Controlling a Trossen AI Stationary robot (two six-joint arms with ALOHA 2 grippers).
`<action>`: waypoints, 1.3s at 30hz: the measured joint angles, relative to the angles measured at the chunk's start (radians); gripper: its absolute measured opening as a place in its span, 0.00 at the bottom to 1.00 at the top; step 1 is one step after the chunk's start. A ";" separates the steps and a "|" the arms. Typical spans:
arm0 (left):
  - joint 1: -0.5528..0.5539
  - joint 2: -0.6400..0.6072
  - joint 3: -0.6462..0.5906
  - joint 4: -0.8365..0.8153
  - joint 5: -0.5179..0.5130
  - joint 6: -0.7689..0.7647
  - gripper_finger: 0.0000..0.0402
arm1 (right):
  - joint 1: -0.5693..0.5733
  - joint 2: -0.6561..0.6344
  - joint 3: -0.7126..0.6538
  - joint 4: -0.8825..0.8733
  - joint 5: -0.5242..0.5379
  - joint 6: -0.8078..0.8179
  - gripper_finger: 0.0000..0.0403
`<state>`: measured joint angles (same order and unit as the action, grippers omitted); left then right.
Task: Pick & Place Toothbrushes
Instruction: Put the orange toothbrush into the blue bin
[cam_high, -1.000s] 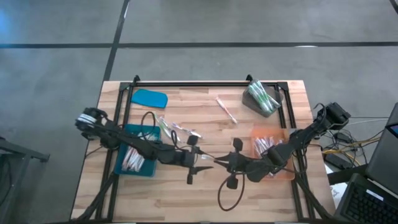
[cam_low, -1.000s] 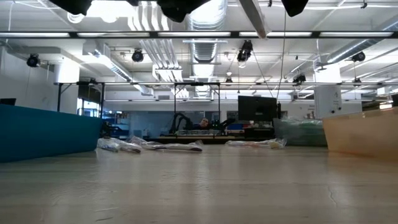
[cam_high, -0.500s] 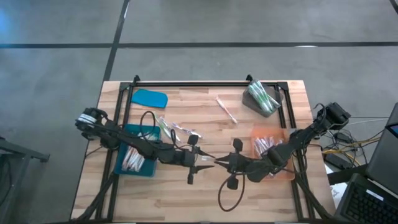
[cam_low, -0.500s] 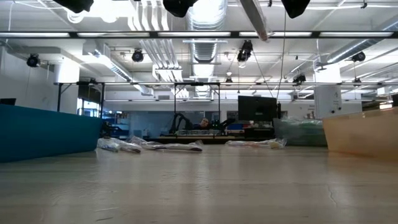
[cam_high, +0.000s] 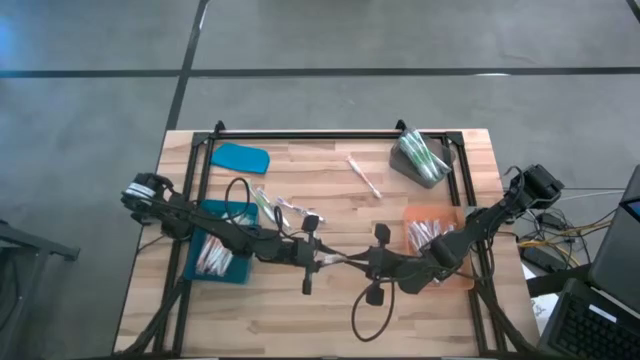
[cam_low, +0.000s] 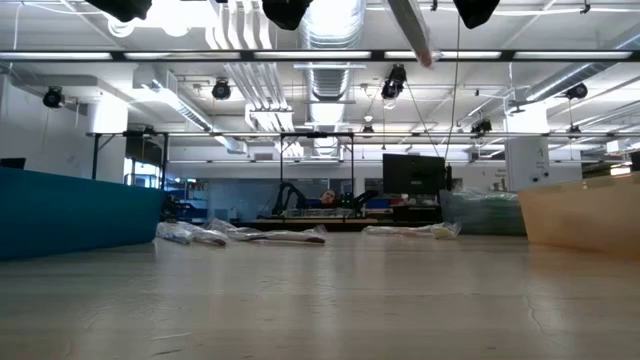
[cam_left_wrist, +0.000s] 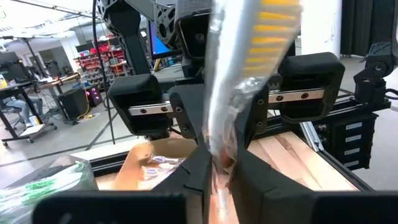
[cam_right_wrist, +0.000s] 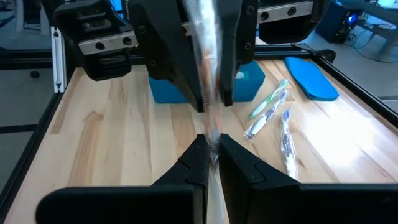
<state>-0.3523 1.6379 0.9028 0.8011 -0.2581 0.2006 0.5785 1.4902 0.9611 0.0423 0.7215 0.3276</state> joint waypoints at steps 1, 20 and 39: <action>0.000 0.000 0.000 0.000 0.001 -0.002 0.11 | 0.000 0.000 0.000 -0.001 0.000 -0.002 0.04; -0.001 0.000 0.000 -0.001 0.007 -0.019 0.09 | 0.000 0.000 0.000 -0.002 0.008 0.032 0.16; -0.001 -0.004 -0.004 -0.048 0.009 -0.021 0.09 | 0.004 -0.053 -0.001 -0.218 0.008 0.098 0.57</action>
<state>-0.3534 1.6334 0.8987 0.7535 -0.2493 0.1799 0.5826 1.4377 0.9600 -0.1756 0.7291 0.4253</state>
